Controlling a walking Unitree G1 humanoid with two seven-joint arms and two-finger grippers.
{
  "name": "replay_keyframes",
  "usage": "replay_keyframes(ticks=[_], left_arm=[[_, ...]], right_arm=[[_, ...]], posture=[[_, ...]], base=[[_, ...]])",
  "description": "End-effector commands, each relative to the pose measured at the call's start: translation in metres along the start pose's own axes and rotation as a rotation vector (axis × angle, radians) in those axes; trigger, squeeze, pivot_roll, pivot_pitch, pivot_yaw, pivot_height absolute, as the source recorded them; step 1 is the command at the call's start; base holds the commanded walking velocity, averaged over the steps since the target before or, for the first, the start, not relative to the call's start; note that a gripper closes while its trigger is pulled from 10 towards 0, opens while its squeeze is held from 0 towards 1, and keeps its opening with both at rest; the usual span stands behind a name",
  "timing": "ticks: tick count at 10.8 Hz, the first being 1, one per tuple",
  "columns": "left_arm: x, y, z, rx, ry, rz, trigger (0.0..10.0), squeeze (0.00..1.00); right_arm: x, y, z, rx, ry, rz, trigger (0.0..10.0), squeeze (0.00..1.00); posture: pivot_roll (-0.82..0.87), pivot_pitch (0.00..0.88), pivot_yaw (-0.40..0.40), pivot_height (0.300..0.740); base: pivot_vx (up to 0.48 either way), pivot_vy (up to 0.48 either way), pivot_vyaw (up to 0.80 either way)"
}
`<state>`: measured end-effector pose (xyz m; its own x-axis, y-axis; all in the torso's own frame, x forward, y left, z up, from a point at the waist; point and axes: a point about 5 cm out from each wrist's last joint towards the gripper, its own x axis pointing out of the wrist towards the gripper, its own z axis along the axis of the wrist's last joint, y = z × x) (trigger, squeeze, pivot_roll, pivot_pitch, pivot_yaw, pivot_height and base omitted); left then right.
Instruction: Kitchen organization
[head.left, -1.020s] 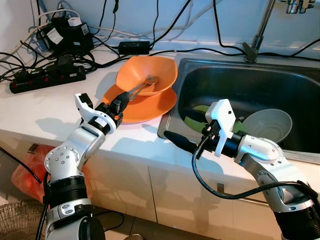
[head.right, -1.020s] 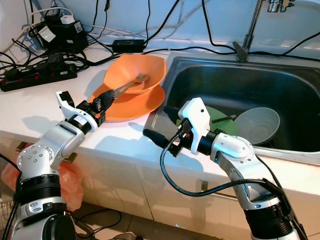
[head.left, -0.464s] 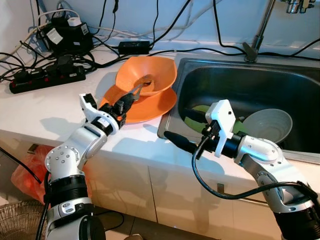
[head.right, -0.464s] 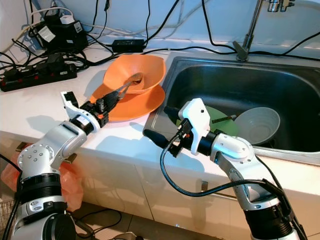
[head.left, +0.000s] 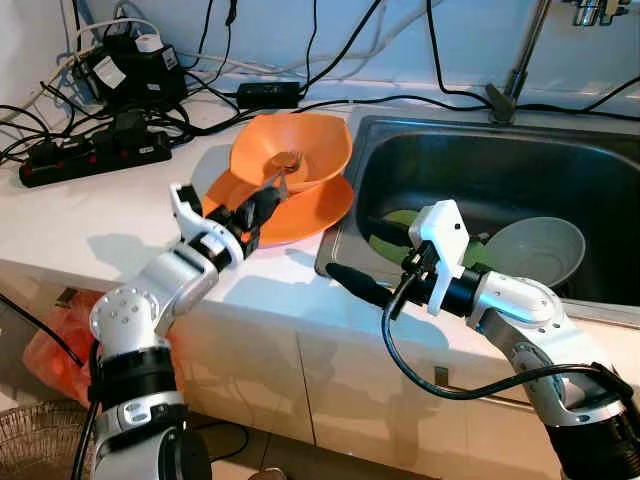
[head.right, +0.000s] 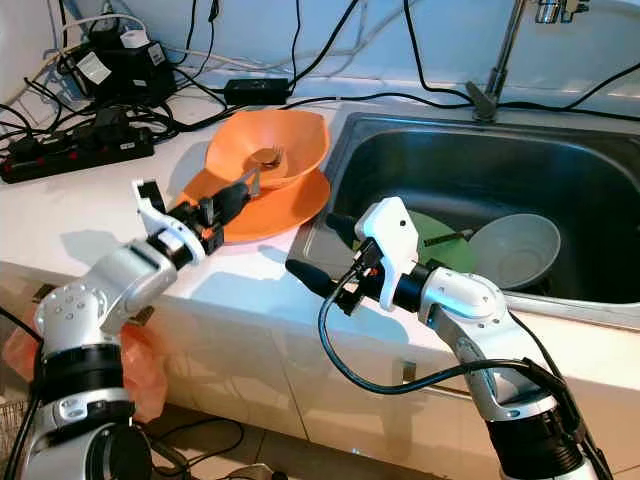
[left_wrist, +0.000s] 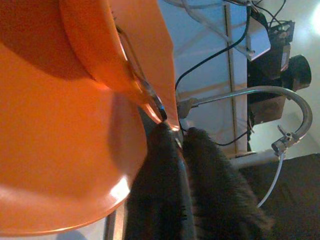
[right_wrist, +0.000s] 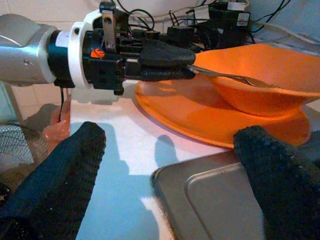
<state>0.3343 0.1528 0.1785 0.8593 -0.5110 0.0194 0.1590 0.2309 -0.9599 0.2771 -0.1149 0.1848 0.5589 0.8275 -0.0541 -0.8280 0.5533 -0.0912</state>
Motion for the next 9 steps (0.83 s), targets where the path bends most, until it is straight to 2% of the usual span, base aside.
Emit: replay_keyframes(ticks=[1,2,3,7,9], left_arm=[[0.001,-0.004,0.002,0.002,0.006,-0.001,4.6,0.0],[0.002,-0.003,0.002,-0.004,0.005,0.004,2.8,0.0],[0.001,-0.003,0.003,-0.01,0.003,0.004,0.0,0.0],[0.0,-0.004,0.004,-0.012,0.001,-0.008,0.0,0.0],[0.001,-0.017,0.001,-0.002,0.014,-0.079,0.0,0.0]], right_arm=[[0.0,0.002,0.001,-0.014,-0.002,0.003,10.0,0.0],[0.0,0.002,0.001,-0.014,-0.001,0.003,10.0,0.0],[0.0,0.002,0.001,-0.014,0.001,0.004,10.0,0.0],[0.0,0.002,0.0,-0.014,0.001,0.003,10.0,0.0],[0.0,0.002,-0.001,-0.016,0.003,0.0,10.0,0.0]], posture=[[0.1,0.049,0.115,0.74],[0.1,0.05,0.116,0.74],[0.1,0.05,0.115,0.74],[0.1,0.047,0.115,0.74],[0.1,0.045,0.115,0.74]], base=[[0.0,0.0,0.0],[0.0,0.0,0.0],[0.0,0.0,0.0],[0.0,0.0,0.0],[0.0,0.0,0.0]])
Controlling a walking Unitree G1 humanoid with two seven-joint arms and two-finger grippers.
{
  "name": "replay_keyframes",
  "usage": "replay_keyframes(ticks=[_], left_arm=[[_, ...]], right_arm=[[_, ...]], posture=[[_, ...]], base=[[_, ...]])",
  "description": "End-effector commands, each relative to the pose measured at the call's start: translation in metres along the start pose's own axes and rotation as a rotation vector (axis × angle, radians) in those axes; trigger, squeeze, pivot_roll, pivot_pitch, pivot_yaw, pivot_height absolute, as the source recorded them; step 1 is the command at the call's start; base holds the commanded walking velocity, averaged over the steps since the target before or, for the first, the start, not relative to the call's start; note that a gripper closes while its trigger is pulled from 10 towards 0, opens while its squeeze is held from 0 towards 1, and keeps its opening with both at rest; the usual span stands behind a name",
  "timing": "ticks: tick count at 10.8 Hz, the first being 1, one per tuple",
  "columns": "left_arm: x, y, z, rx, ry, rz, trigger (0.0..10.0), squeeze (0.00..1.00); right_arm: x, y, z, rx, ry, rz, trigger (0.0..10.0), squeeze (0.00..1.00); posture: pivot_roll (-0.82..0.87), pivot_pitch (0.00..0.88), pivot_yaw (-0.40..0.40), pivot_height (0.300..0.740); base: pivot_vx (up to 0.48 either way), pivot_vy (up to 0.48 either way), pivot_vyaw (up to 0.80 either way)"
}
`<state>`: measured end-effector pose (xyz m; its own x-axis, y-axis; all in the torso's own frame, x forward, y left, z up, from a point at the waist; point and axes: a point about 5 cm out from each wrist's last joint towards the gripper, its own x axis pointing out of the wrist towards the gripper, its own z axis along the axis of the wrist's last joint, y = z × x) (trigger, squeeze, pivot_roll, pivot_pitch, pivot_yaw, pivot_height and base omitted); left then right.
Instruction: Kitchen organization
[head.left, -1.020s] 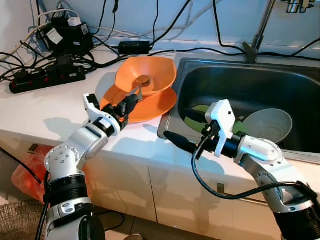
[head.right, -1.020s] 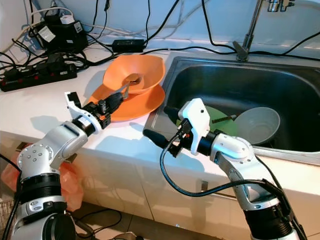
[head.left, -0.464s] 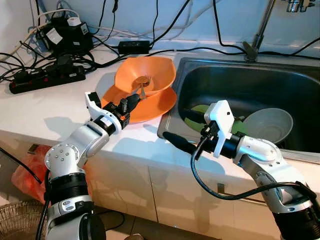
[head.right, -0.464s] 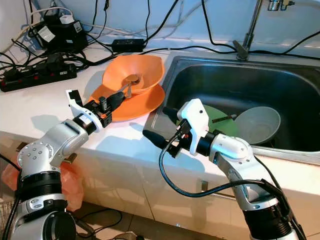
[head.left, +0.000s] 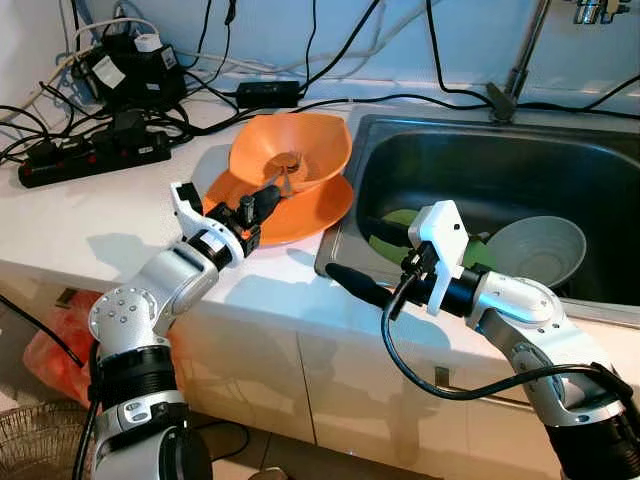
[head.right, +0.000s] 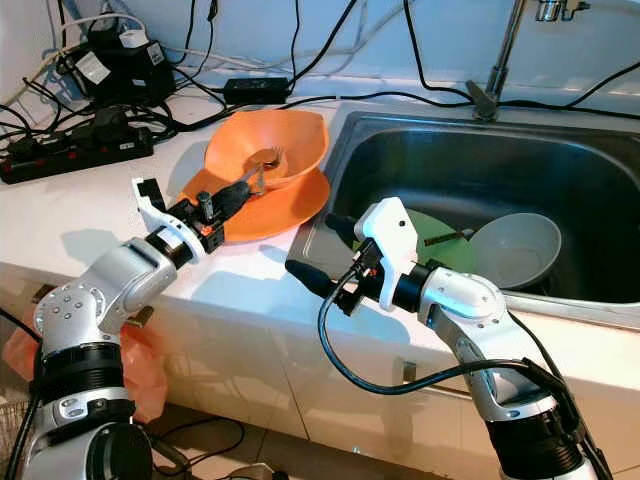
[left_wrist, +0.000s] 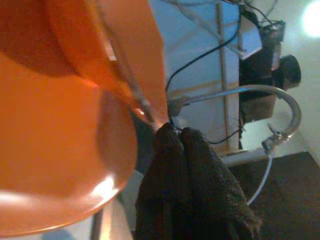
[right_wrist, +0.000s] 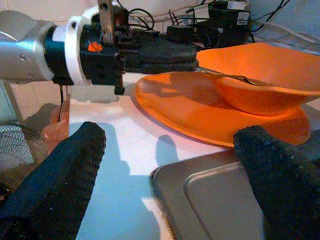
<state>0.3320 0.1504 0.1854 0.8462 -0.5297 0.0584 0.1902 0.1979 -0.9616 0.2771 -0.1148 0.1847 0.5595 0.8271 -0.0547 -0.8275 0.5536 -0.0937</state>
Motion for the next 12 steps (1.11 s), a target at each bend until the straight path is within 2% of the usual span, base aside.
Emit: replay_keyframes(ticks=[1,4,5,6,7,8,10,12], left_arm=[[0.002,-0.014,0.002,0.027,0.004,-0.06,0.0,0.0],[-0.002,-0.022,-0.003,0.045,0.025,-0.124,0.0,0.0],[-0.004,-0.022,-0.004,0.092,0.02,-0.124,2.9,0.0],[-0.004,-0.025,-0.004,0.118,0.005,-0.141,10.0,0.67],[-0.006,-0.028,-0.003,0.121,0.003,-0.166,10.0,1.0],[-0.007,-0.029,-0.002,0.121,0.003,-0.171,10.0,1.0],[-0.02,-0.025,-0.01,0.108,0.054,-0.19,10.0,1.0],[-0.021,-0.023,-0.017,0.099,0.068,-0.193,10.0,1.0]], right_arm=[[0.0,0.002,-0.001,-0.013,0.002,0.0,10.0,0.0],[0.0,0.001,-0.001,-0.015,0.002,-0.001,10.0,0.0],[0.0,0.001,-0.001,-0.014,0.003,-0.001,10.0,0.0],[0.0,0.001,-0.001,-0.013,0.003,-0.002,10.0,0.0],[0.0,0.001,-0.002,-0.012,0.004,-0.003,10.0,0.0],[0.0,0.001,-0.002,-0.012,0.004,-0.003,10.0,0.0],[0.0,0.001,-0.002,-0.012,0.003,-0.003,10.0,0.0],[0.001,0.001,-0.002,-0.012,0.004,0.0,10.0,0.0]], posture=[[0.1,0.043,0.115,0.74],[0.1,0.044,0.112,0.74],[0.1,0.046,0.113,0.74],[0.1,0.046,0.113,0.74],[0.11,0.046,0.113,0.74],[0.11,0.046,0.113,0.74],[0.11,0.045,0.113,0.74],[0.11,0.045,0.109,0.74]], base=[[0.0,0.0,0.0],[0.0,0.0,0.0],[0.0,0.0,0.0],[0.0,0.0,0.0],[0.0,0.0,0.0],[0.0,0.0,0.0],[0.0,0.0,0.0],[0.0,0.0,0.0]])
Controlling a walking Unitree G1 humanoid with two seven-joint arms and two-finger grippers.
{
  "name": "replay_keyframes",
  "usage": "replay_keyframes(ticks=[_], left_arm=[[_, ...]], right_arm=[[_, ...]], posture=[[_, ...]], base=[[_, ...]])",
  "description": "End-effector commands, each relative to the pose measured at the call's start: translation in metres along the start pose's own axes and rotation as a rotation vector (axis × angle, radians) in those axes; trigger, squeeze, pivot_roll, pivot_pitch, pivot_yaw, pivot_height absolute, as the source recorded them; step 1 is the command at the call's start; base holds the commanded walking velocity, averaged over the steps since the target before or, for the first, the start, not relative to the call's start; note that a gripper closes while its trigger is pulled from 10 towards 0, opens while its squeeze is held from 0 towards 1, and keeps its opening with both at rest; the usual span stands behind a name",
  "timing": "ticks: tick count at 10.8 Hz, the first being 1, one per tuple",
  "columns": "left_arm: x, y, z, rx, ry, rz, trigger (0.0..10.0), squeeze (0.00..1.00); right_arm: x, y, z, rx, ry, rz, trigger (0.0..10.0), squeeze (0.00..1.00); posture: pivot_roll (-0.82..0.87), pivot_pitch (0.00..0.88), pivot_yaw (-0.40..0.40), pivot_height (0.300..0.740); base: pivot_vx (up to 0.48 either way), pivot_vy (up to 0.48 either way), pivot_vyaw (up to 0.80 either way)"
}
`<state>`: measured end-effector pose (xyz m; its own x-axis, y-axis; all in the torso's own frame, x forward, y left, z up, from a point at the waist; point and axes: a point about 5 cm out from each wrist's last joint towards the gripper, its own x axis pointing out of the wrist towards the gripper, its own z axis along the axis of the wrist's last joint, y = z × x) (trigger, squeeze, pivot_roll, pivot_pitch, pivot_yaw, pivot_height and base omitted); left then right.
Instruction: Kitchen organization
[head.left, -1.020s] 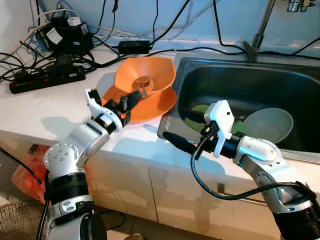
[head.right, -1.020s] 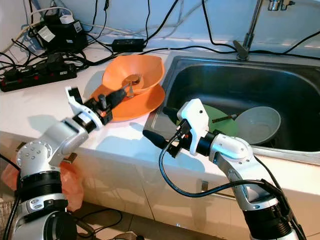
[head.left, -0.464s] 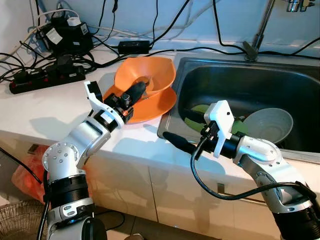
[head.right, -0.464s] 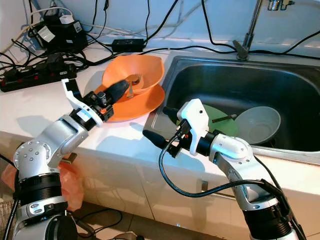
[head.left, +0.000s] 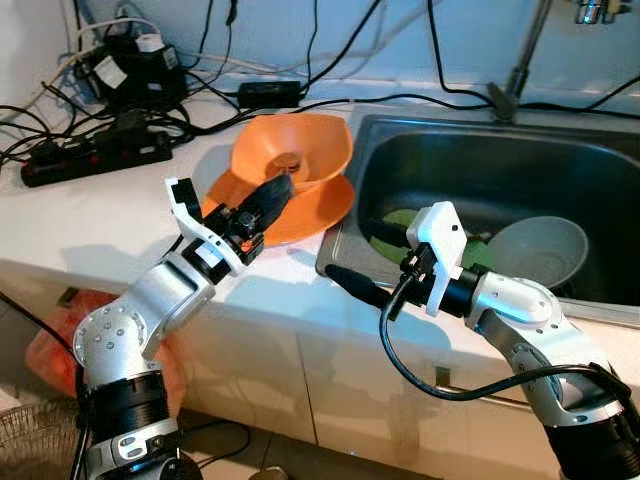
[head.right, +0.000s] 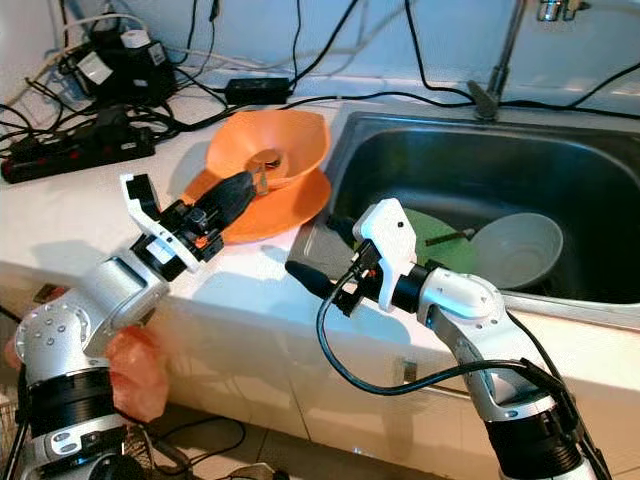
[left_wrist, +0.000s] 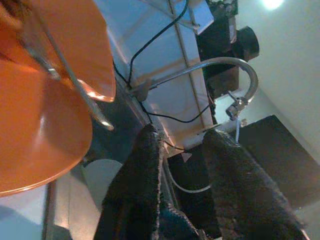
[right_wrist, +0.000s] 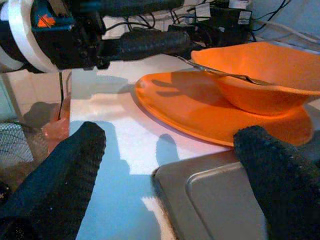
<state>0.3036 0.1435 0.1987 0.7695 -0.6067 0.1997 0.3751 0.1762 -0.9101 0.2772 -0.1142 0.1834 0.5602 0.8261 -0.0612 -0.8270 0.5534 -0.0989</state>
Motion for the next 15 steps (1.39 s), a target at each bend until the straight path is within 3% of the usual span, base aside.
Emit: replay_keyframes(ticks=[1,8,9,12,15], left_arm=[[-0.002,-0.003,-0.002,0.001,0.02,-0.017,10.0,1.0],[-0.002,0.033,0.006,0.011,-0.024,0.189,10.0,1.0],[0.001,0.036,0.003,-0.01,0.009,0.183,10.0,0.0],[0.015,0.036,0.004,-0.023,0.026,0.144,10.0,0.0],[0.018,0.032,0.006,-0.029,0.071,0.119,10.0,0.0]], right_arm=[[0.0,0.0,-0.001,-0.008,-0.003,0.001,10.0,0.0],[-0.001,0.002,-0.001,-0.006,0.0,-0.002,10.0,0.0],[-0.001,0.002,-0.001,-0.005,0.0,-0.002,10.0,0.0],[-0.001,0.003,-0.001,-0.001,0.0,-0.004,10.0,0.0],[-0.004,0.004,-0.002,0.002,0.003,-0.013,10.0,0.0]], posture=[[0.11,0.045,0.108,0.74],[0.1,0.054,0.11,0.74],[0.1,0.056,0.111,0.74],[0.09,0.063,0.119,0.74],[0.08,0.068,0.127,0.74]], base=[[0.0,0.0,0.0],[0.0,0.0,0.0],[0.0,0.0,0.0],[0.0,0.0,0.0],[0.0,0.0,0.0]])
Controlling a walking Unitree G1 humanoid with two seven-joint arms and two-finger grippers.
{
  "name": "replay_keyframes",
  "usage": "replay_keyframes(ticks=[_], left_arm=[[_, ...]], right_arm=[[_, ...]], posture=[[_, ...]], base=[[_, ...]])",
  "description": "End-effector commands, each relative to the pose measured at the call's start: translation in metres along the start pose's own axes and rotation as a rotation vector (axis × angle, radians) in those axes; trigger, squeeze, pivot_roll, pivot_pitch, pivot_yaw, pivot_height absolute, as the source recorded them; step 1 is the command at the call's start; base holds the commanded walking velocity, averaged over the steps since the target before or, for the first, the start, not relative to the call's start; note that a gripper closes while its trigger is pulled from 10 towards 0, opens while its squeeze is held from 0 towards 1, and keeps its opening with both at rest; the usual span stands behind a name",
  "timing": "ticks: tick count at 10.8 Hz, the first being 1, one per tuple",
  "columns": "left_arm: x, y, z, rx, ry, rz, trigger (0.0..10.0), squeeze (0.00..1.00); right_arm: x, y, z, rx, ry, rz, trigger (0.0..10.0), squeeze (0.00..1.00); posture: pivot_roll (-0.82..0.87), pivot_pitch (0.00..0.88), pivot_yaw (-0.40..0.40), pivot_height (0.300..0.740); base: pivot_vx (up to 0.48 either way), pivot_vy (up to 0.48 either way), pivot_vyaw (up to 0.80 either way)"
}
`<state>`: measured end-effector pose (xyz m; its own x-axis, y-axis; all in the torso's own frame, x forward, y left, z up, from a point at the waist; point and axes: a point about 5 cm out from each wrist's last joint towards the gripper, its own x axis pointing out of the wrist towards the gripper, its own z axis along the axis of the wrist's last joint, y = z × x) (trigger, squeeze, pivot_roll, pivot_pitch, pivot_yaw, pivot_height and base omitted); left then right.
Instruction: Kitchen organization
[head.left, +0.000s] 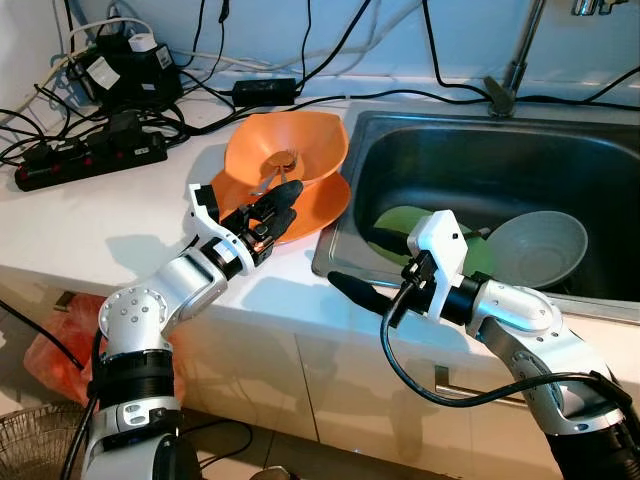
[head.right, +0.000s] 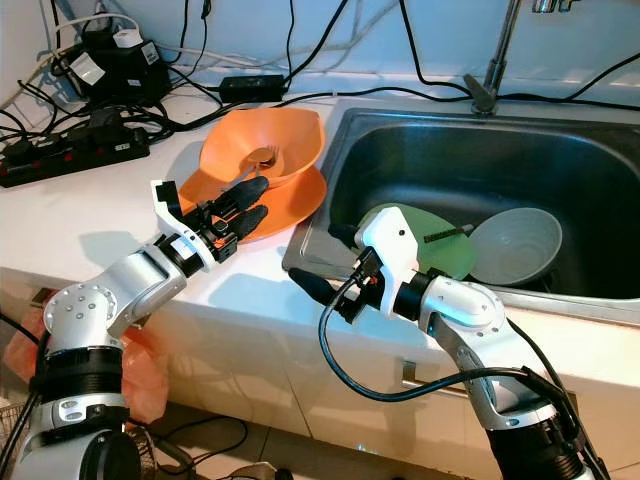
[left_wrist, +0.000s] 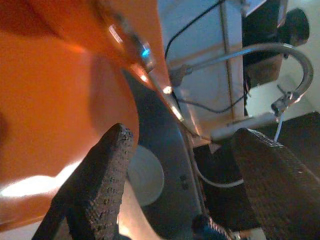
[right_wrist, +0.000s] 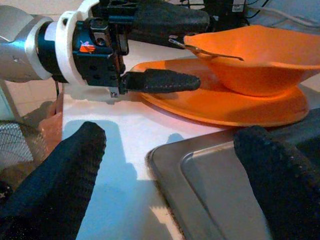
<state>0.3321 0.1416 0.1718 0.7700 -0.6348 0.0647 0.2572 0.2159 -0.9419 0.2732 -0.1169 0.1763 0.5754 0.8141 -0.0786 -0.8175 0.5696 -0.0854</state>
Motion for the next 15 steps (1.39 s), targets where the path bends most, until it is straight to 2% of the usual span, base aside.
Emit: replay_keyframes(ticks=[1,6,9,10,11,12,13,14,15], left_arm=[[0.001,0.0,0.004,0.011,0.028,-0.003,10.0,0.0],[0.005,0.0,-0.004,0.002,0.007,0.011,10.0,0.0],[0.011,0.001,0.012,-0.001,-0.071,0.044,10.0,0.0],[0.011,0.006,0.021,-0.001,-0.101,0.077,10.0,0.0],[0.008,0.008,0.029,0.005,-0.114,0.091,10.0,0.0],[0.01,0.007,0.027,-0.003,-0.091,0.106,10.0,0.0],[0.014,0.007,0.026,-0.008,-0.076,0.108,5.1,0.0],[0.017,0.006,0.023,0.002,-0.042,0.084,6.7,0.0],[0.016,0.005,0.022,0.001,-0.026,0.07,10.0,0.0]], right_arm=[[-0.001,0.002,0.005,-0.013,-0.016,0.003,10.0,0.0],[-0.001,0.002,0.004,-0.01,-0.015,0.0,10.0,0.0],[-0.001,0.002,0.004,-0.009,-0.015,-0.002,10.0,0.0],[-0.001,0.002,0.004,-0.009,-0.016,-0.003,10.0,0.0],[-0.001,0.003,0.004,-0.008,-0.016,-0.001,10.0,0.0],[-0.001,0.003,0.004,-0.007,-0.016,-0.001,10.0,0.0],[-0.001,0.003,0.004,-0.008,-0.016,-0.001,10.0,0.0],[-0.001,0.003,0.005,-0.009,-0.017,-0.001,10.0,0.0],[-0.001,0.003,0.005,-0.009,-0.016,-0.002,10.0,0.0]], posture=[[0.08,0.069,0.128,0.74],[0.08,0.067,0.13,0.74],[0.08,0.068,0.133,0.74],[0.08,0.067,0.133,0.74],[0.08,0.069,0.133,0.74],[0.08,0.071,0.13,0.74],[0.08,0.071,0.129,0.74],[0.08,0.072,0.13,0.74],[0.08,0.072,0.129,0.74]], base=[[0.0,0.0,0.0],[0.0,0.0,0.0],[0.0,0.0,0.0],[0.0,0.0,0.0],[0.0,0.0,0.0],[0.0,0.0,0.0],[0.0,0.0,0.0],[0.0,0.0,0.0],[0.0,0.0,0.0]])
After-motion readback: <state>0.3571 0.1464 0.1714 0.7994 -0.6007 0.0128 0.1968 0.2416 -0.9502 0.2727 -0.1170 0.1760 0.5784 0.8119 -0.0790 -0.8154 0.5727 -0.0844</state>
